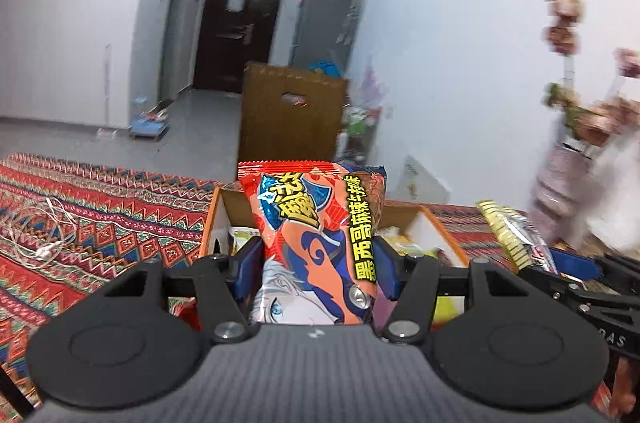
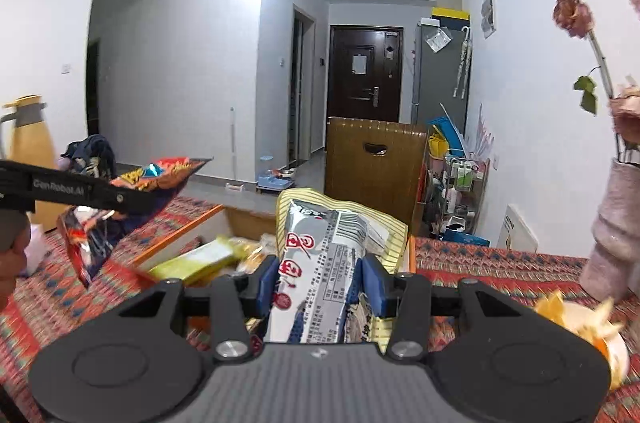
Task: Organize snacks
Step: 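Carry the chip bag and bar packet into the orange box and open both tools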
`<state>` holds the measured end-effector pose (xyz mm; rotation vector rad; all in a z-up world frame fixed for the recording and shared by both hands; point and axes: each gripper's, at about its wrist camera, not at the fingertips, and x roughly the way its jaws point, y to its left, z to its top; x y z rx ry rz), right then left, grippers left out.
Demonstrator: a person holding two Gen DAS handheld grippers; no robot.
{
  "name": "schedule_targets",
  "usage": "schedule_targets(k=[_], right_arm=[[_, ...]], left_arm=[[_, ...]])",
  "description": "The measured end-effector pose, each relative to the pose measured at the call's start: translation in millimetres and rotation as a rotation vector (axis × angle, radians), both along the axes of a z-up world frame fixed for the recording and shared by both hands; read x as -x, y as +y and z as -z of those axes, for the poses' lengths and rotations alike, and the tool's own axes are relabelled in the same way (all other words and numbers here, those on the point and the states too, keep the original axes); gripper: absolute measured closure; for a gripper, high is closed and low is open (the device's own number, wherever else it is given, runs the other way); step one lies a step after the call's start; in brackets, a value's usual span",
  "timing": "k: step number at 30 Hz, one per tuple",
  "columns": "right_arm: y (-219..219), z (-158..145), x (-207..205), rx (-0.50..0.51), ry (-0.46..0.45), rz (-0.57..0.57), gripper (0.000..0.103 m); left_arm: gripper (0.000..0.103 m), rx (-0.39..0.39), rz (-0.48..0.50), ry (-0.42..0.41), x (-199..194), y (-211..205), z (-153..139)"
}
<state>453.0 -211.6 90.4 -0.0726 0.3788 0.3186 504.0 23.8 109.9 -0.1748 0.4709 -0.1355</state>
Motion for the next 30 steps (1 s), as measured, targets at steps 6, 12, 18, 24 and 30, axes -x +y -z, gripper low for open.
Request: schedule_targets(k=[6, 12, 18, 24, 30], right_arm=[[17.6, 21.1, -76.1, 0.003, 0.04, 0.014, 0.059], [34.2, 60.8, -129.1, 0.062, 0.109, 0.047, 0.059], [47.8, 94.2, -150.0, 0.133, 0.187, 0.035, 0.064], [55.0, 111.1, -147.4, 0.174, 0.17, 0.049, 0.061], [56.4, 106.9, -154.6, 0.18, 0.178, 0.05, 0.06]], left_arm=[[0.045, 0.007, -0.039, 0.036, -64.9, -10.7, 28.1], [0.045, 0.007, -0.07, 0.1, -99.6, -16.9, 63.8], [0.032, -0.011, -0.069, 0.177, -111.6, -27.3, 91.9], [0.03, -0.051, -0.047, 0.147, -106.8, -29.6, 91.7], [0.03, -0.054, -0.048, 0.144, -108.1, -23.8, 89.5]])
